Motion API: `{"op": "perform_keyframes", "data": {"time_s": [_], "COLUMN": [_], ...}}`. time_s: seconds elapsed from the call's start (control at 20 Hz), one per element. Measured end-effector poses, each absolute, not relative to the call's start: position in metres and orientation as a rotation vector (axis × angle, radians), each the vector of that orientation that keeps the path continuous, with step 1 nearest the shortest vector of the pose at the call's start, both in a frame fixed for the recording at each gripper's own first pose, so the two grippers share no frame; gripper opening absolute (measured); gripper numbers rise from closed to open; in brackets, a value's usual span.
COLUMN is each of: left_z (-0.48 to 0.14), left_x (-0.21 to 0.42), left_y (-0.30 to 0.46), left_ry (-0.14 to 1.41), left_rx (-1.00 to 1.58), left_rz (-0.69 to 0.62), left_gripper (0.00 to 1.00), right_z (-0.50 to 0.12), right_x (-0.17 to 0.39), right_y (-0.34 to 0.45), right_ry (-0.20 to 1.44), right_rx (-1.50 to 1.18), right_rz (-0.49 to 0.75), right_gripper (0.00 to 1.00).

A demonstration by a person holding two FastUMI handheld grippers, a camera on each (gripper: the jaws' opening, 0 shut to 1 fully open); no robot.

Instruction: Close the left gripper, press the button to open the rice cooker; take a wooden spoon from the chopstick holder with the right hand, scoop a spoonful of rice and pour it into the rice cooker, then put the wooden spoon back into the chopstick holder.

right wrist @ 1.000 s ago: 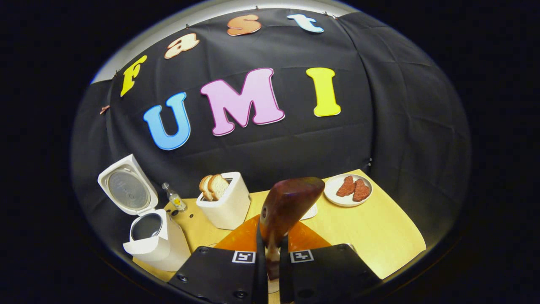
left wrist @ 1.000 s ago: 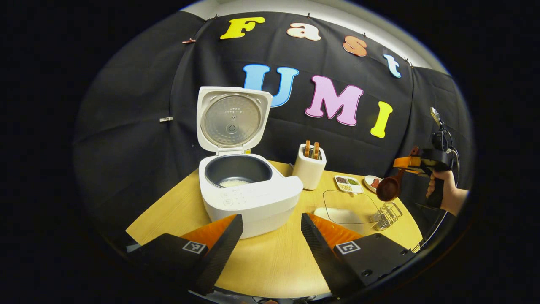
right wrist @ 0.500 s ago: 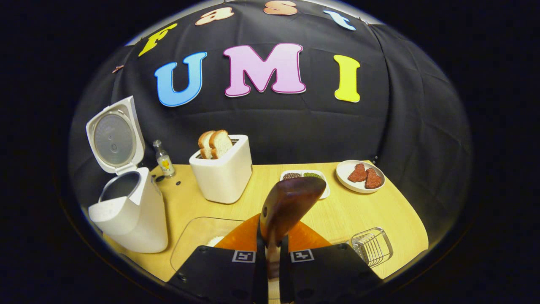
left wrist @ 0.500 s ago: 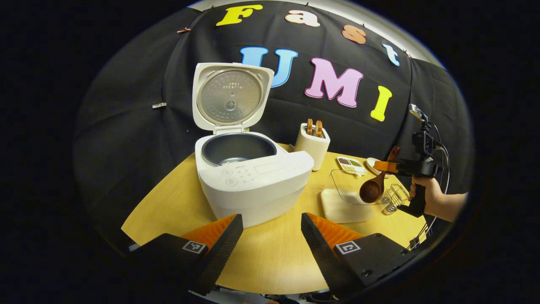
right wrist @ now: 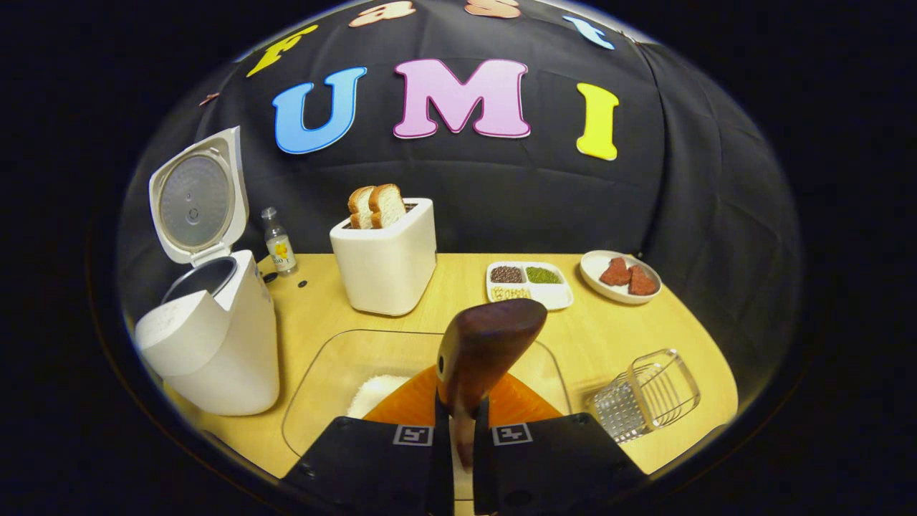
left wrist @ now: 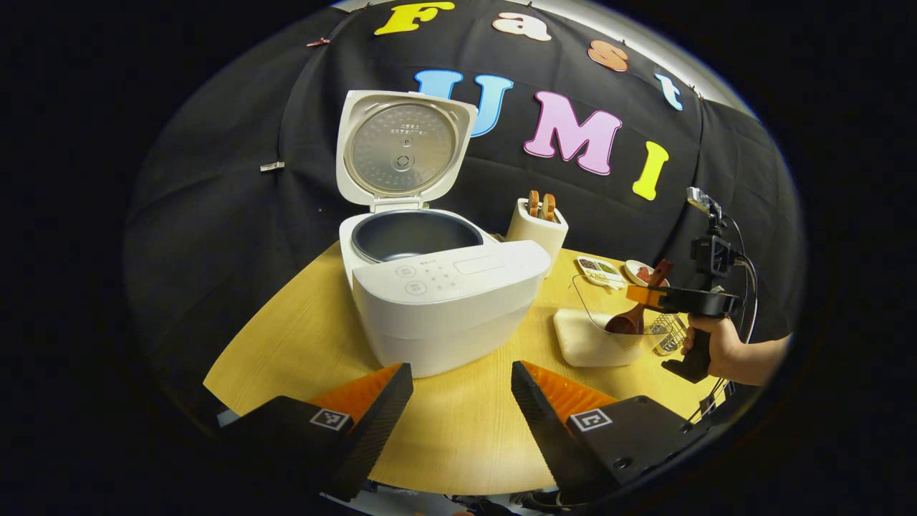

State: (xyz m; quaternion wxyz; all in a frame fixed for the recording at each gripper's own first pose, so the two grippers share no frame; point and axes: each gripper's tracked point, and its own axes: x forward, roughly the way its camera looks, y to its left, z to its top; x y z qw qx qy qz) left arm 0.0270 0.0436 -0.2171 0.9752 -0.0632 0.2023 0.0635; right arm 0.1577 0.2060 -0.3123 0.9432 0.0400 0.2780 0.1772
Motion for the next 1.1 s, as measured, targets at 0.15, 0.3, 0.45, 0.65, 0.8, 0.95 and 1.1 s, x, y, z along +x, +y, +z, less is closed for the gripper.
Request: {"op": "perform_keyframes", "data": {"time_s": [0.15,0.3,0.45,0.65,0.8,0.95,1.1], "left_z": [-0.217,-0.212,-0.211,-0.203,-0.191,-0.182,-0.178], "left_x": [0.027,0.027,0.029,0.035,0.039,0.04,0.038], "left_y": [0.051,0.055,0.06,0.069,0.081,0.086,0.086], "left_ry": [0.412,0.4,0.396,0.383,0.355,0.336,0.333], "left_rx": [-0.131,-0.151,-0.164,-0.202,-0.226,-0.248,-0.252], "left_rz": [0.135,0.13,0.116,0.1,0.114,0.124,0.126], "left_gripper": [0.96,0.96,0.96,0.96,0.96,0.96,0.96], "right_z": [-0.313,-0.31,-0.308,-0.312,-0.305,-0.297,-0.283], "right_x": [0.151,0.145,0.142,0.14,0.144,0.148,0.158], "right_y": [0.224,0.237,0.249,0.239,0.224,0.206,0.18], "right_ry": [0.63,0.675,0.715,0.809,0.832,0.819,0.788], "right_rx": [0.204,0.28,0.356,0.507,0.645,0.69,0.718], "right_rz": [0.344,0.334,0.328,0.262,0.208,0.17,0.104], "right_gripper": [0.15,0.15,0.15,0.15,0.15,0.15,0.15]}}
